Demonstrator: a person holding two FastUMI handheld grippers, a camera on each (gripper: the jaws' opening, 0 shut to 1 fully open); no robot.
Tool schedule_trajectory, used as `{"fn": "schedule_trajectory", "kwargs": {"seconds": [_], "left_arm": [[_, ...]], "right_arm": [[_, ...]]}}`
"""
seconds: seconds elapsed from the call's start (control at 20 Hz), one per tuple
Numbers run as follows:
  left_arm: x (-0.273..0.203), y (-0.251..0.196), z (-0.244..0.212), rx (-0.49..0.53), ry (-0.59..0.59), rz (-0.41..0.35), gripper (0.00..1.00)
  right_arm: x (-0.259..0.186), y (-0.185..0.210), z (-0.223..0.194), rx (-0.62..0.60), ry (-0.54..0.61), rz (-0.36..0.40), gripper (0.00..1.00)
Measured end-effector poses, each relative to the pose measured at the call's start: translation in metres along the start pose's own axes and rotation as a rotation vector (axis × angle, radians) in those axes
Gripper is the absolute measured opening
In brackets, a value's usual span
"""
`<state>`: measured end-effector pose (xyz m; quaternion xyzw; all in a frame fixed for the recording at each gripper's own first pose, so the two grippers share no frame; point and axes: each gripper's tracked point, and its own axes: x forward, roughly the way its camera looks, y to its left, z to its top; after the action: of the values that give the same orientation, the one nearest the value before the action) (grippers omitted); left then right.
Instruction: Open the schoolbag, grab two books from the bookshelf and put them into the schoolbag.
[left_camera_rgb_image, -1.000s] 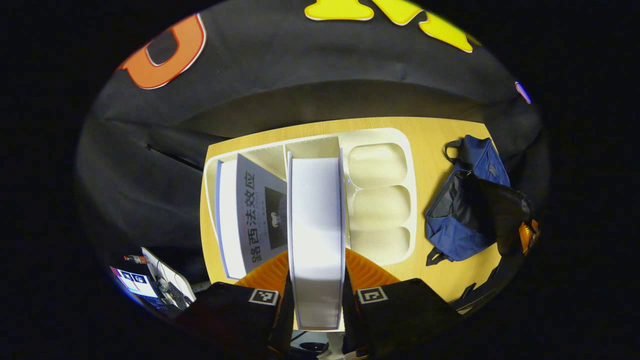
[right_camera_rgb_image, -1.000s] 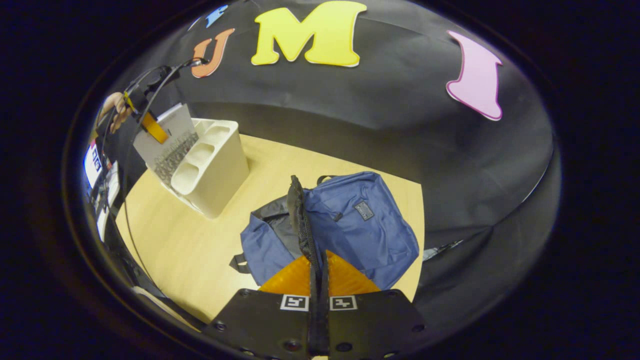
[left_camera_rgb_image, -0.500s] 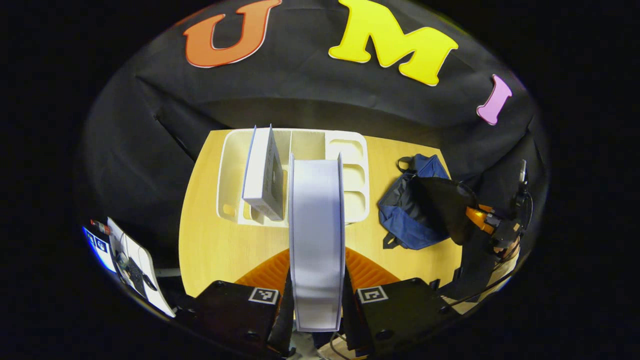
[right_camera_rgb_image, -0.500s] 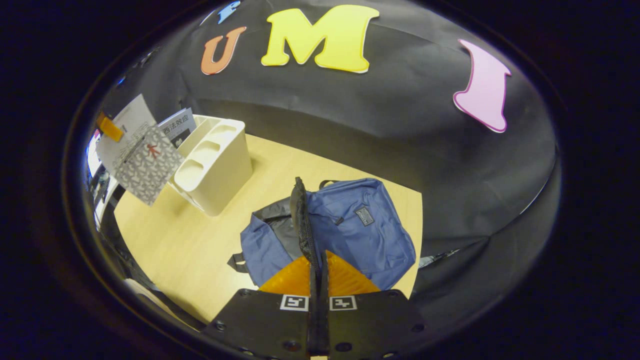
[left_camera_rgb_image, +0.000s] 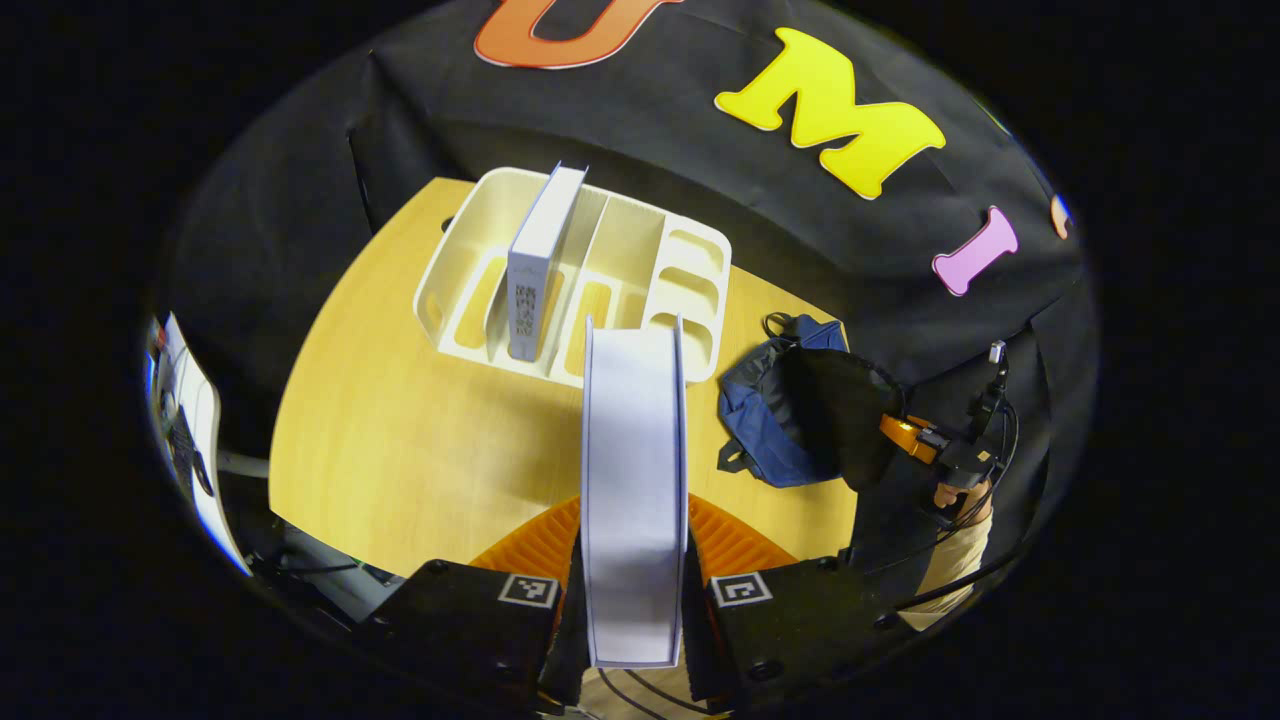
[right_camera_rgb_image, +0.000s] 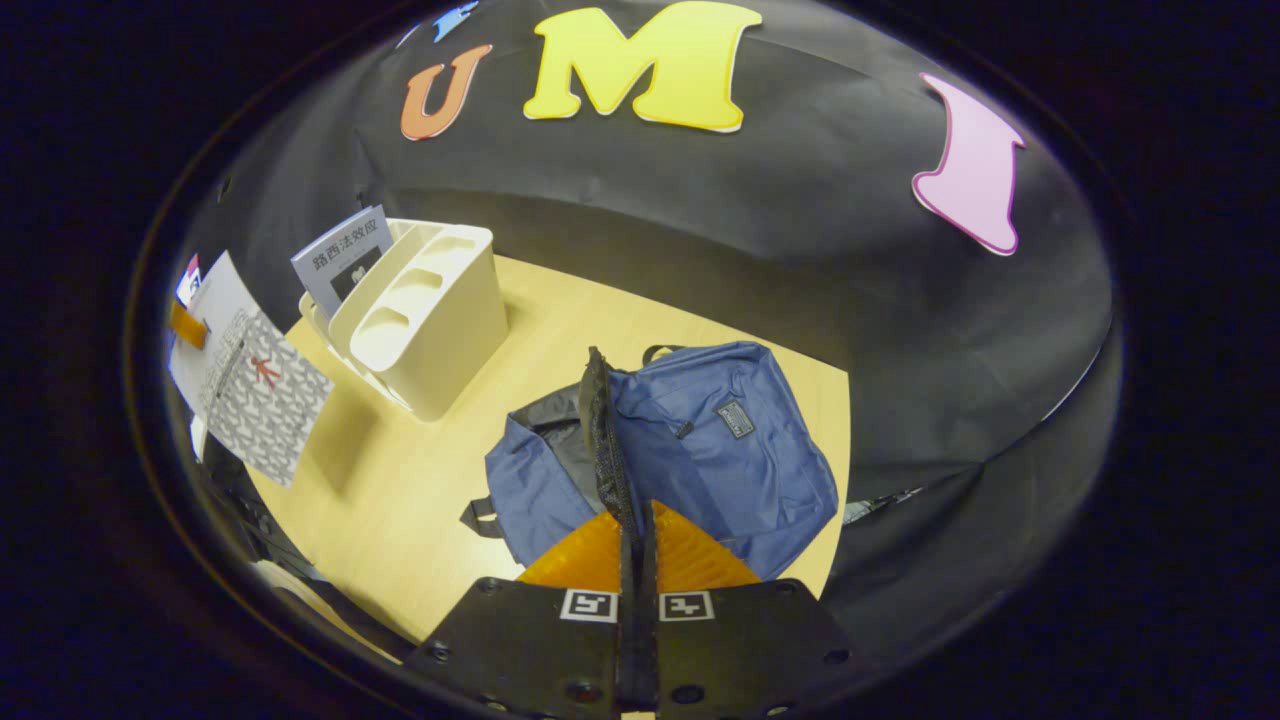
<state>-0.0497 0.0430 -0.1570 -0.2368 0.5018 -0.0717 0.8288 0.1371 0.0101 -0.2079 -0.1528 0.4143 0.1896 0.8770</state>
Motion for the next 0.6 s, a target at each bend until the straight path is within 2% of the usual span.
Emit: {"fn": "schedule_trajectory", "kwargs": {"seconds": [0.1, 0.25, 0.35, 0.4, 0.6], "left_arm": [[0.012, -0.007, -0.021, -0.073, 0.032, -0.079, 0.41], [0.033, -0.028, -0.042, -0.120, 0.066, -0.183, 0.40], [0.044, -0.051, -0.054, -0.121, 0.075, -0.274, 0.43], [0.049, -0.065, -0.056, -0.114, 0.062, -0.325, 0.40], [0.073, -0.121, -0.058, -0.115, 0.018, -0.499, 0.40]], "right_arm": [[0.000, 0.003, -0.002, -0.001, 0.016, -0.002, 0.01], [-0.001, 0.003, -0.005, -0.005, 0.031, -0.011, 0.00], [-0.001, 0.002, -0.002, 0.015, 0.035, -0.012, 0.00], [-0.001, 0.001, 0.000, 0.029, 0.040, -0.013, 0.01], [0.000, -0.010, 0.013, 0.084, 0.057, -0.035, 0.00]]}}
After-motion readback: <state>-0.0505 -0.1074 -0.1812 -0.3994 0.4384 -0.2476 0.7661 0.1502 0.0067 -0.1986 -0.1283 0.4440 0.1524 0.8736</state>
